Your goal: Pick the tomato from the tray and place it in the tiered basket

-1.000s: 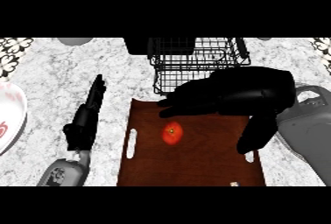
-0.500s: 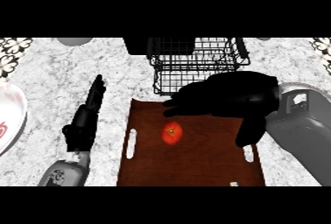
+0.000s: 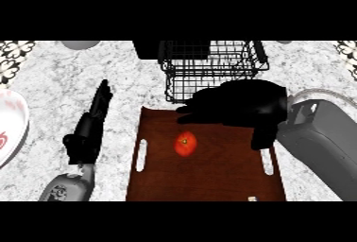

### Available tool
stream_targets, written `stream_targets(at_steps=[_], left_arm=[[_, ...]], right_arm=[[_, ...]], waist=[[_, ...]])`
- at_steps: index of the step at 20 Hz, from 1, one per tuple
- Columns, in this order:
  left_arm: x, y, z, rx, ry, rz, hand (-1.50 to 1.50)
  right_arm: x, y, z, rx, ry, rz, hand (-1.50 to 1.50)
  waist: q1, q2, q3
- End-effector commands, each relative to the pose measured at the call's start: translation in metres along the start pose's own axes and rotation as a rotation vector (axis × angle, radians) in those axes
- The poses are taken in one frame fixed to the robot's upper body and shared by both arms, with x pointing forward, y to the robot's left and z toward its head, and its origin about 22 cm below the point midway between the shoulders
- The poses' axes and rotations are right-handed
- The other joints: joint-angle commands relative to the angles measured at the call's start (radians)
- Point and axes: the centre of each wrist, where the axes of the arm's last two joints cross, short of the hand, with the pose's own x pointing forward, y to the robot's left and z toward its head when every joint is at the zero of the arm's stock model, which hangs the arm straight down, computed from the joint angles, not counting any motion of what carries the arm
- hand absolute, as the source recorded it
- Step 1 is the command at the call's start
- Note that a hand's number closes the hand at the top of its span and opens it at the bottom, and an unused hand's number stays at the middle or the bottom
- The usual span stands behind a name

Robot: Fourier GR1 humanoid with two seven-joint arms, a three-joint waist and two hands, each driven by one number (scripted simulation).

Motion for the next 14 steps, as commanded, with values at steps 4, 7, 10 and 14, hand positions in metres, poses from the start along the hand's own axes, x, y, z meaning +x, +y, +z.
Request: stream_targets(at_steps=[4, 7, 10, 14], left_arm=[[0.001, 0.001, -0.007, 0.014, -0.005, 0.013, 0.00], [-0.004, 0.009, 0.002, 0.007, 0.003, 0.002, 0.00], [-0.007, 0.006, -0.017, -0.013, 0.002, 0.009, 0.00], [-0.021, 0.003, 0.004, 0.007, 0.006, -0.010, 0.00]], right_arm=[[-0.003, 0.015, 0.011, 0.060, -0.130, 0.097, -1.50], [-0.003, 0.025, -0.016, 0.040, -0.115, 0.128, -1.50], [-0.012, 0.035, -0.032, -0.016, -0.102, 0.127, -1.50], [-0.018, 0.041, -0.032, -0.006, -0.007, 0.109, -1.50]], waist=[[-0.006, 0.001, 0.000], [0.000, 0.000, 0.000], [-0.004, 0.001, 0.000], [-0.003, -0.001, 0.000]])
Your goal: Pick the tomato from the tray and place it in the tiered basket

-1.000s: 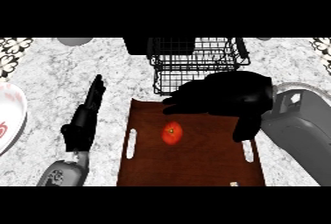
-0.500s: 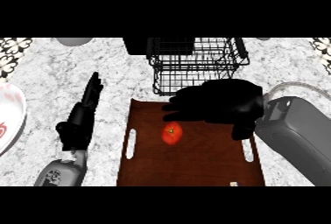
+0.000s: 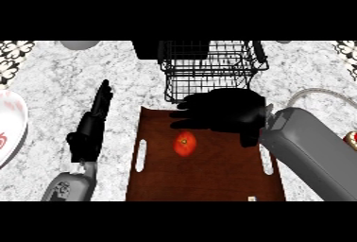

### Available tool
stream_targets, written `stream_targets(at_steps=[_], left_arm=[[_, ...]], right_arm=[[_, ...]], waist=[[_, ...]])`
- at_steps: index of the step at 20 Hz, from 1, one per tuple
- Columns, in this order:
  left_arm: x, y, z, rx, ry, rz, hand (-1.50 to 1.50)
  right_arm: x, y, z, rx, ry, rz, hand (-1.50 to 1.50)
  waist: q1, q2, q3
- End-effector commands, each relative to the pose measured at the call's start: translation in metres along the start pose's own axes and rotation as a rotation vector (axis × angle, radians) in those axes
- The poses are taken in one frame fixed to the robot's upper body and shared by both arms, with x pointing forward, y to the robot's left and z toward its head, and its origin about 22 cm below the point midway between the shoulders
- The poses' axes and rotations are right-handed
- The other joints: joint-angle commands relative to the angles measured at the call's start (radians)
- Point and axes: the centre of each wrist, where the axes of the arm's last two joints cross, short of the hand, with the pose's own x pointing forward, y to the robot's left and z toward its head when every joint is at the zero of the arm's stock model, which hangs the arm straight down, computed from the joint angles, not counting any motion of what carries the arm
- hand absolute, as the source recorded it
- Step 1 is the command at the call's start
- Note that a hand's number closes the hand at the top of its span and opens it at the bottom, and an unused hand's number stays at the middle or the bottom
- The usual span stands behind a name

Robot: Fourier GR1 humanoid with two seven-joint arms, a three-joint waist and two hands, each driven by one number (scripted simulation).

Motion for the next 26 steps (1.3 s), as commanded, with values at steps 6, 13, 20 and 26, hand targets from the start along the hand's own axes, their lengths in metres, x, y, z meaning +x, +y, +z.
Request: stream_targets(at_steps=[6, 13, 20, 26], left_arm=[[-0.003, -0.015, 0.006, -0.001, -0.004, 0.005, 0.00], [0.009, 0.001, -0.012, 0.012, 0.000, 0.014, 0.00], [0.008, -0.003, -0.006, -0.009, 0.005, 0.012, 0.00], [0.004, 0.005, 0.009, -0.001, 0.008, 0.016, 0.00]], right_arm=[[-0.028, 0.015, -0.013, 0.049, -0.001, -0.064, -1.50], [-0.037, 0.029, -0.019, 0.058, -0.044, -0.082, -1.50], [-0.036, 0.032, -0.031, 0.099, -0.058, -0.100, -1.50], [0.001, 0.028, -0.062, 0.094, -0.054, -0.106, -1.50]], waist=[[0.000, 0.000, 0.000], [0.000, 0.000, 0.000], [-0.001, 0.000, 0.000], [-0.002, -0.004, 0.000]])
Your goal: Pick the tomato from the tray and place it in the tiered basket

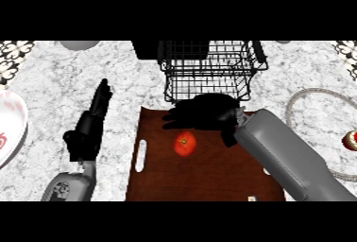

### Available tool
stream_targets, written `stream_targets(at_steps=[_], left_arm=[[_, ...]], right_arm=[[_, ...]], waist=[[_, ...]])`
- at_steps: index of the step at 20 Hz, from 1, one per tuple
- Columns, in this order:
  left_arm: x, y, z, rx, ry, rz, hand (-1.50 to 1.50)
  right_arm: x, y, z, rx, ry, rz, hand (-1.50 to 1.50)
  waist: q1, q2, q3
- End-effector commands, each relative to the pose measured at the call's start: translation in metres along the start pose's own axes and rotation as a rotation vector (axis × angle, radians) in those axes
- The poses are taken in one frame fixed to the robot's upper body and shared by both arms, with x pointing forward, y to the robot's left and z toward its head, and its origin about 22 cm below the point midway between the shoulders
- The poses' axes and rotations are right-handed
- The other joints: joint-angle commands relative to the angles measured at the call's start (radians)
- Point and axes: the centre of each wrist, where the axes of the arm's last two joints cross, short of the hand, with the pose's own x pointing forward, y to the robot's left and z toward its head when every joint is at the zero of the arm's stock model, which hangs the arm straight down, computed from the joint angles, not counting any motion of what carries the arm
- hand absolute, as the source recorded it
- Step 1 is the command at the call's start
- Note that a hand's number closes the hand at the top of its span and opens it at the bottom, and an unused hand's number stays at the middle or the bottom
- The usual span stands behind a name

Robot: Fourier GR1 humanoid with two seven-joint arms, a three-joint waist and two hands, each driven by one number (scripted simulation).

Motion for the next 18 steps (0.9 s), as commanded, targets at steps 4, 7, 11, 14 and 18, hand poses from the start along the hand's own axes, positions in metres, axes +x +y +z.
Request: stream_targets(at_steps=[4, 7, 11, 14, 18], left_arm=[[0.004, 0.010, 0.008, -0.015, 0.004, -0.003, 0.00], [0.005, -0.007, 0.008, 0.006, 0.004, -0.015, 0.00], [0.008, -0.006, -0.001, 0.008, -0.011, -0.012, 0.00], [-0.002, -0.016, 0.014, -0.010, 0.005, 0.005, 0.00], [0.006, 0.002, 0.001, -0.001, -0.012, 0.004, 0.00]], right_arm=[[-0.002, 0.016, -0.021, 0.077, -0.026, -0.033, -1.50], [0.006, 0.019, -0.017, 0.086, -0.037, -0.028, -1.50], [0.001, 0.039, -0.021, 0.085, -0.026, -0.034, -1.50], [0.009, 0.018, -0.031, 0.089, -0.015, -0.037, -1.50], [0.002, 0.032, -0.033, 0.075, -0.002, -0.057, -1.50]], waist=[[0.007, 0.001, 0.000], [0.001, 0.000, 0.000], [-0.001, 0.001, 0.000], [0.000, -0.001, 0.000], [-0.001, 0.000, 0.000]])
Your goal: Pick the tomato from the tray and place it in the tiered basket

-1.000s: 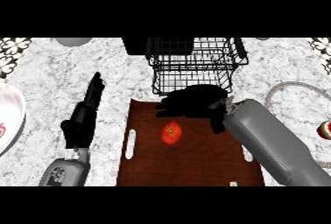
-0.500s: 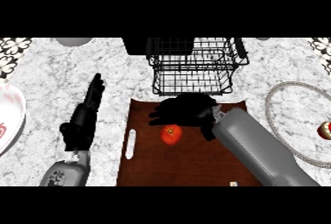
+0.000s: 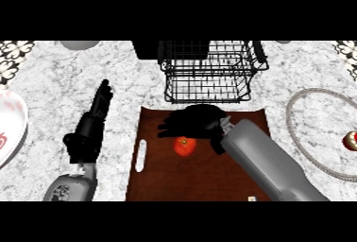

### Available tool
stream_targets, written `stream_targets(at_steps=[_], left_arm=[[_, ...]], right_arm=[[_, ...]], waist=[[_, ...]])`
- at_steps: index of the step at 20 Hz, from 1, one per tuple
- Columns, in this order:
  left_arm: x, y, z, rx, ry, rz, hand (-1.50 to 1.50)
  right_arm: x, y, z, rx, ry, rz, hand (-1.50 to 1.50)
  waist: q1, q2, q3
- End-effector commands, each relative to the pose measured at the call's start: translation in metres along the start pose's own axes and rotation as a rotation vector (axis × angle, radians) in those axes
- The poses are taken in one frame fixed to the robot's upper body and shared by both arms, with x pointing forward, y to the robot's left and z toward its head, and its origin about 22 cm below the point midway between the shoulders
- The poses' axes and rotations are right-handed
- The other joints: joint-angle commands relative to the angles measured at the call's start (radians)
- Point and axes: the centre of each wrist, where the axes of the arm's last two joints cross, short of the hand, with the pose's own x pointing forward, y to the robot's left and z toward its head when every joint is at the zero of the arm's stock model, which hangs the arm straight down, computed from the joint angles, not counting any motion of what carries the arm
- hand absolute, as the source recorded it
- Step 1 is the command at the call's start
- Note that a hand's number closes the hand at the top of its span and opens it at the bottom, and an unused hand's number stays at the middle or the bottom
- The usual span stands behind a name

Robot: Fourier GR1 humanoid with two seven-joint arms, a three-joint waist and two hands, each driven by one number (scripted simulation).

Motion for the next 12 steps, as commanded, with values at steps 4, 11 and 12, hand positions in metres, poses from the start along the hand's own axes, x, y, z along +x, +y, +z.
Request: stream_targets(at_steps=[4, 11, 12], left_arm=[[-0.009, 0.001, 0.000, 0.003, 0.003, 0.007, 0.00], [0.003, 0.013, -0.009, 0.003, -0.007, -0.011, 0.00], [0.004, 0.003, -0.006, 0.000, 0.002, 0.003, 0.00]], right_arm=[[0.002, 0.016, -0.013, 0.051, -0.034, -0.026, -1.50], [-0.003, 0.009, -0.026, 0.059, -0.045, -0.067, -1.50], [-0.006, 0.040, -0.023, 0.035, -0.053, -0.079, -1.50]], waist=[[0.000, 0.001, 0.000], [0.002, 0.001, 0.000], [0.000, 0.001, 0.000]])
